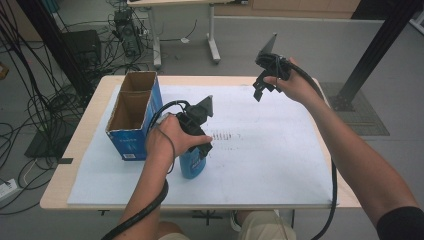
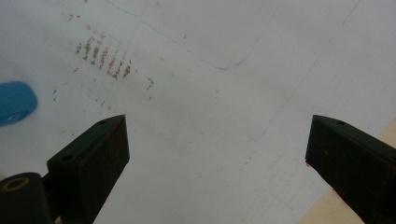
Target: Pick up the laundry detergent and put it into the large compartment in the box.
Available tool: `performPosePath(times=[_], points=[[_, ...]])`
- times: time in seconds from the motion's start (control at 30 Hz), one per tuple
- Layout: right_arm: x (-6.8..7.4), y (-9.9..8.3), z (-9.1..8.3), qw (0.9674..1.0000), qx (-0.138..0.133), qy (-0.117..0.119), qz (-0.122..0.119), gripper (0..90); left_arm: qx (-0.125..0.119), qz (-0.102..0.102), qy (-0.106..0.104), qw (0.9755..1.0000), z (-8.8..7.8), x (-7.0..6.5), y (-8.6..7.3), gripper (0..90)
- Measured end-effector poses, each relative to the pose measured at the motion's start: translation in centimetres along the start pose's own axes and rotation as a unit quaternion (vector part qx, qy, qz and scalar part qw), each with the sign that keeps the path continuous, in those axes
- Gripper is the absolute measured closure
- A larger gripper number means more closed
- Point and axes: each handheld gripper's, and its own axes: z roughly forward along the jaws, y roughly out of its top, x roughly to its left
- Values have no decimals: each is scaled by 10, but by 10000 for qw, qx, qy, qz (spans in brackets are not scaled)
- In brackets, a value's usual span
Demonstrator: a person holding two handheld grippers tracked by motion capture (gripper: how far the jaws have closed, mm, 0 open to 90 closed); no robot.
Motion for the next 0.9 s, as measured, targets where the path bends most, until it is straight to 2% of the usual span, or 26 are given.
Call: performPosePath(times=[0.17,0.37,0.57,0.73,0.9], points=[[0,0,1,10000,8,2,-7,62,-41,22,69,10000,-2,-1,-2,204],[1,1,1,10000,14,-7,-22,62,-63,13,116,9999,-2,-2,-2,228],[0,0,1,10000,6,-3,1,62,-106,25,162,9998,-2,-2,-4,291],[-1,0,1,10000,7,-5,-9,62,-111,27,171,9998,0,-2,-3,300],[-1,0,1,10000,12,5,13,62,-115,38,182,9998,1,-2,-4,366]])
